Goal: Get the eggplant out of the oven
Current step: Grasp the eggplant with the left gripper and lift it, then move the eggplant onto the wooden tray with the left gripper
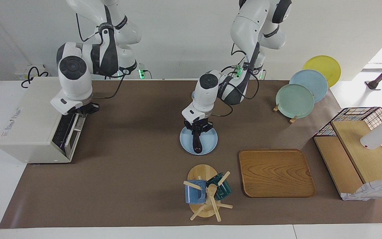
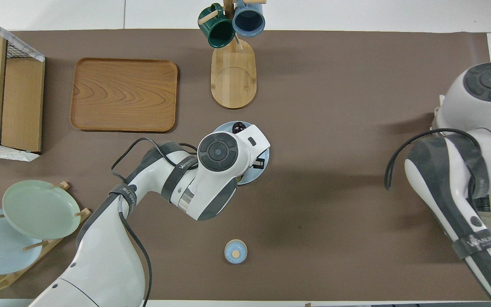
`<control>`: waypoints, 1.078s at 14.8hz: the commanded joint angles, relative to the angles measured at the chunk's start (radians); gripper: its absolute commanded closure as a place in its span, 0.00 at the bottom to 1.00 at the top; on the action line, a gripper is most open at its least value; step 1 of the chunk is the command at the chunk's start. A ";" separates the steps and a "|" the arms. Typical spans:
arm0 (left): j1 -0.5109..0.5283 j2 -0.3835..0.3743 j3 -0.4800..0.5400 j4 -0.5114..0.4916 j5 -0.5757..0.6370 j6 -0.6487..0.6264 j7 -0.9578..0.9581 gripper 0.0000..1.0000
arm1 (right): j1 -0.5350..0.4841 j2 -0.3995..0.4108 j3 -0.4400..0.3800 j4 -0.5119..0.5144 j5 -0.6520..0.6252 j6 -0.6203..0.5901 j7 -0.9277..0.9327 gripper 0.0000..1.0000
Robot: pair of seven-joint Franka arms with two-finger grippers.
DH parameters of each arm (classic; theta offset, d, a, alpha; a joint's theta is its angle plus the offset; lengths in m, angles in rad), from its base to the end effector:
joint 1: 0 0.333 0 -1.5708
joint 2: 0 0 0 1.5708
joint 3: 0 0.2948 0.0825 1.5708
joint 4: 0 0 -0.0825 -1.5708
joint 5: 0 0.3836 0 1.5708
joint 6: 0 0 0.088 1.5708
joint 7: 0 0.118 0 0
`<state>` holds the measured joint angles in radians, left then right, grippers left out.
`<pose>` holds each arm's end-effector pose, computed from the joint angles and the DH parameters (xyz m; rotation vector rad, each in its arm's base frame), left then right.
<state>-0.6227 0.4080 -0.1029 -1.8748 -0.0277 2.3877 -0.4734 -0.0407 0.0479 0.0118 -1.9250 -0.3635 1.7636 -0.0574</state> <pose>0.4782 -0.4208 0.2759 3.0118 -0.3364 0.0820 0.5447 -0.0510 0.4215 2.7801 0.1904 -0.3131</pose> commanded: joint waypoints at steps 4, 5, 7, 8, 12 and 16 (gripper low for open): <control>0.133 -0.095 0.005 0.051 -0.001 -0.106 0.009 1.00 | -0.067 0.006 -0.001 0.024 0.001 -0.025 -0.105 0.98; 0.164 -0.104 0.005 0.069 -0.005 -0.137 0.010 1.00 | -0.062 0.006 -0.001 0.094 0.055 -0.092 -0.101 0.95; 0.213 -0.097 0.008 0.127 -0.006 -0.205 0.053 1.00 | -0.056 0.015 0.003 0.240 0.127 -0.215 -0.101 0.75; 0.260 -0.089 0.006 0.143 -0.006 -0.220 0.088 1.00 | -0.056 0.007 0.004 0.277 0.182 -0.231 -0.105 0.62; 0.429 -0.061 0.008 0.172 -0.080 -0.246 0.240 1.00 | -0.048 -0.008 0.008 0.325 0.302 -0.248 -0.101 0.00; 0.547 0.032 0.011 0.224 -0.066 -0.228 0.381 1.00 | -0.033 -0.023 0.020 0.314 0.327 -0.259 -0.098 0.00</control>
<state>-0.1066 0.3657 -0.0847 -1.7269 -0.0855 2.1640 -0.1440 -0.0707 0.0276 0.0221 -1.6109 -0.0767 1.5231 -0.1390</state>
